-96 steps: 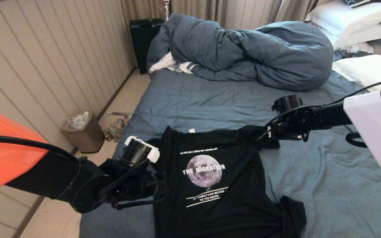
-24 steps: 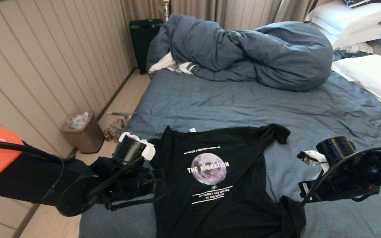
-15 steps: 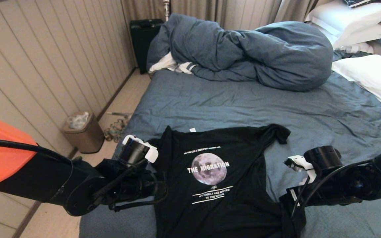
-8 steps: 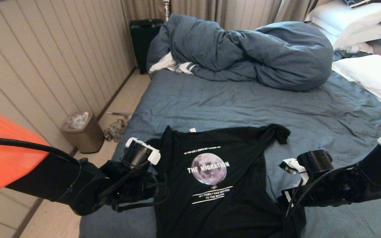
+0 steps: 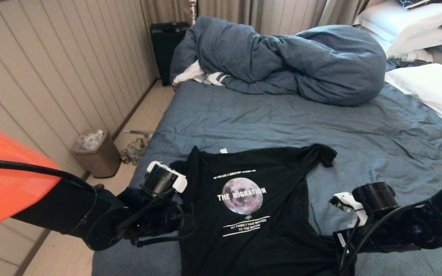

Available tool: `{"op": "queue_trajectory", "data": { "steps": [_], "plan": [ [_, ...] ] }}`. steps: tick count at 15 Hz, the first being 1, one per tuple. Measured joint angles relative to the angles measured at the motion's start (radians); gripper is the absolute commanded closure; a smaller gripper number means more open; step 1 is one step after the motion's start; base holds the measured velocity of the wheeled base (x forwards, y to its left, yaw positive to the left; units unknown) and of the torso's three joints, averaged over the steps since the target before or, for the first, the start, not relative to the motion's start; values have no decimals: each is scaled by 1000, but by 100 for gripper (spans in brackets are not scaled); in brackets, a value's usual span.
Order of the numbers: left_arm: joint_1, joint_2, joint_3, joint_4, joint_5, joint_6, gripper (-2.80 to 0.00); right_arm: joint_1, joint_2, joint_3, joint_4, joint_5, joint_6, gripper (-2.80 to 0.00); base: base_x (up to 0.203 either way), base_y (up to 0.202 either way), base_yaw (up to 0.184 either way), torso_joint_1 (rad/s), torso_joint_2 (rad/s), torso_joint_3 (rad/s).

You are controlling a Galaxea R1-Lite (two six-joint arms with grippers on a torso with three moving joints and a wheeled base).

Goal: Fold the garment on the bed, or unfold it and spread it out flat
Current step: Unford the black T-shirt

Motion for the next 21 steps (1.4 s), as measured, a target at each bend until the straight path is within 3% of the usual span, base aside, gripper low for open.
{"op": "queue_trajectory", "data": {
  "steps": [9, 18, 21],
  "plan": [
    [-8, -12, 9, 0, 0, 1, 0, 24, -310, 375, 4, -2, -12, 0, 0, 0, 0, 0, 0, 0],
    [-8, -8, 8, 0, 0, 1, 0, 17, -447, 505, 13, -49, -47, 0, 0, 0, 0, 0, 0, 0],
    [-8, -4, 7, 0, 0, 1, 0, 25, -509, 520, 100, -49, -58, 0, 0, 0, 0, 0, 0, 0]
  ]
}}
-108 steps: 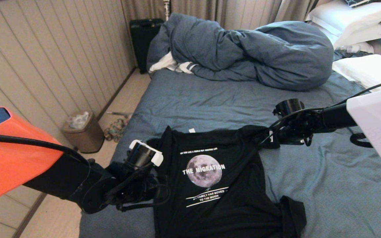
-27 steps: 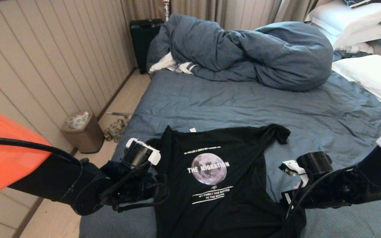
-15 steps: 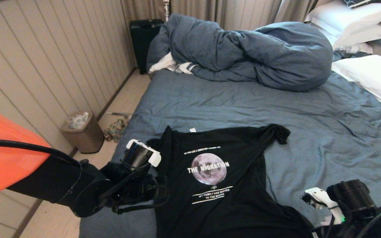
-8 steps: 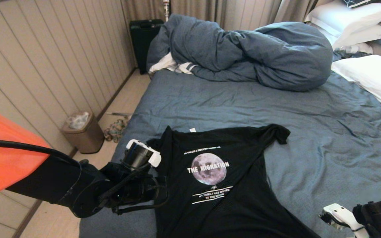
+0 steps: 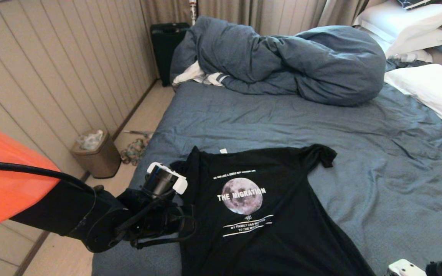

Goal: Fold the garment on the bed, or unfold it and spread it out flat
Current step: Unford the black T-shirt

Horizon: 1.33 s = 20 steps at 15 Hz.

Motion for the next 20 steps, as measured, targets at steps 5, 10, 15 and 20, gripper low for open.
{"op": "queue_trajectory", "data": {
  "steps": [5, 10, 15, 20],
  "plan": [
    [-1, 5, -1, 0, -1, 0, 0, 5, -81, -11, 69, 1, -14, 0, 0, 0, 0, 0, 0, 0],
    [-1, 5, -1, 0, 0, 0, 0, 3, -157, -17, 74, 11, -10, 0, 0, 0, 0, 0, 0, 0],
    [-1, 11, -5, 0, 0, 0, 0, -7, -251, -49, 222, 11, -8, 0, 0, 0, 0, 0, 0, 0],
    [-1, 13, -5, 0, 0, 0, 0, -9, -301, -96, 249, 46, 25, 0, 0, 0, 0, 0, 0, 0]
  ]
}}
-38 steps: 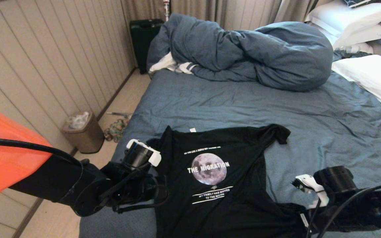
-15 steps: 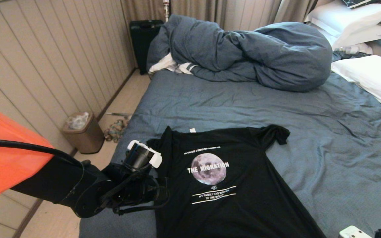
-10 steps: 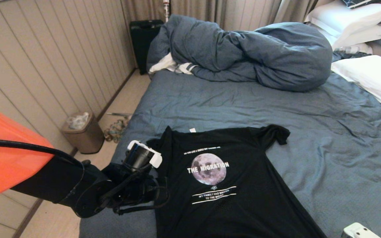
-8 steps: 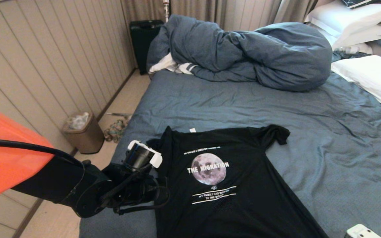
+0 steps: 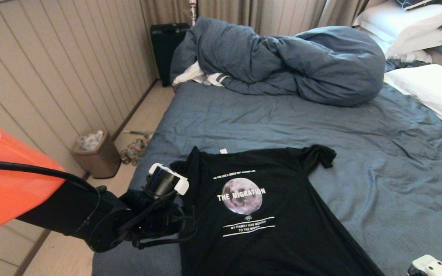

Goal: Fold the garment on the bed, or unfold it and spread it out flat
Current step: Unford the black T-shirt

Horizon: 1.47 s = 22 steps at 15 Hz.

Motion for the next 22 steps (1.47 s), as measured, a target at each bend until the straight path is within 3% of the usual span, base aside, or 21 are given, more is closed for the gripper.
{"op": "queue_trajectory", "data": {
  "steps": [3, 5, 11, 14, 15, 18, 20, 22],
  "plan": [
    [0, 0, 2, 0, 0, 0, 0, 1, -7, -4, 6, 2, 0, 0, 0, 0, 0, 0, 0, 0],
    [-4, -1, 4, 0, 0, -1, 0, 1, -12, -1, 5, -1, -5, -280, 0, 0, 0, 0, 0, 0],
    [-8, -1, 4, 0, 0, -1, 0, 4, -24, -10, 2, 1, -4, -280, 0, 0, 0, 0, 0, 0],
    [-8, -1, 2, 0, 1, -1, 0, 2, -17, -115, 3, 10, 3, -280, 0, 0, 0, 0, 0, 0],
    [-8, 0, 1, 0, 0, -2, 0, 2, 2, -181, 1, 18, 15, 0, 0, 0, 0, 0, 0, 0],
    [-7, 1, -5, 0, 15, 19, 0, 4, 140, -415, -8, 56, 96, 0, 0, 0, 0, 0, 0, 0],
    [-3, 7, -47, 0, 48, 94, 0, 16, 251, -546, -30, 107, 153, 0, 0, 0, 0, 0, 0, 0],
    [0, 22, -123, 13, 68, 147, 0, 24, 346, -600, -144, 184, 259, 0, 0, 0, 0, 0, 0, 0]
  ]
}}
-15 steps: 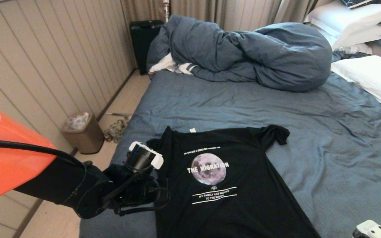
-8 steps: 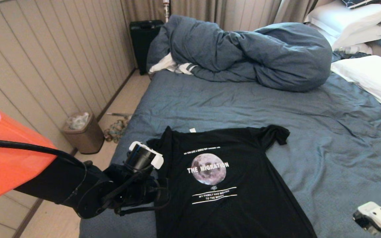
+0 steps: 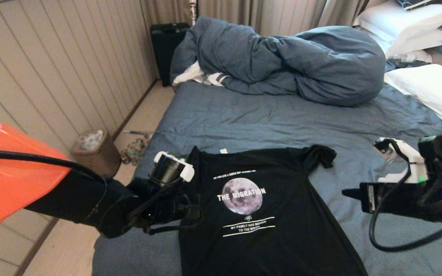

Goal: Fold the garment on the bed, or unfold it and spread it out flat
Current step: Unford the black T-shirt

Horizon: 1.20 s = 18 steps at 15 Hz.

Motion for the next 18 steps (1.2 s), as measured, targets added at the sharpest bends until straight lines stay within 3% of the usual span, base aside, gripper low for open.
{"op": "queue_trajectory", "data": {
  "steps": [2, 6, 9, 13, 14, 15, 18],
  "plan": [
    [2, 34, -93, 29, 11, 54, 0, -17, 71, 16, -150, 34, 78, 0, 0, 0, 0, 0, 0, 0],
    [34, 164, -278, 47, 116, 161, 0, -37, 190, 108, -334, 46, 94, 0, 0, 0, 0, 0, 0, 0],
    [114, 213, -378, 48, 139, 185, 0, -33, 229, 148, -356, 46, 92, 0, 0, 0, 0, 0, 0, 0],
    [180, 213, -383, 50, 140, 193, 0, -31, 256, 155, -358, 46, 92, 0, 0, 0, 0, 0, 0, 0],
    [182, 216, -379, 46, 140, 193, -57, -31, 260, 158, -357, 46, 89, 0, 0, 0, 0, 0, 0, 0],
    [185, 219, -377, 46, 139, 193, -280, -32, 263, 162, -360, 46, 88, 0, 0, 0, 0, 0, 0, 0],
    [196, 245, -391, 45, 139, 193, -280, -31, 271, 168, -363, 47, 87, 0, 0, 0, 0, 0, 0, 0]
  ]
}}
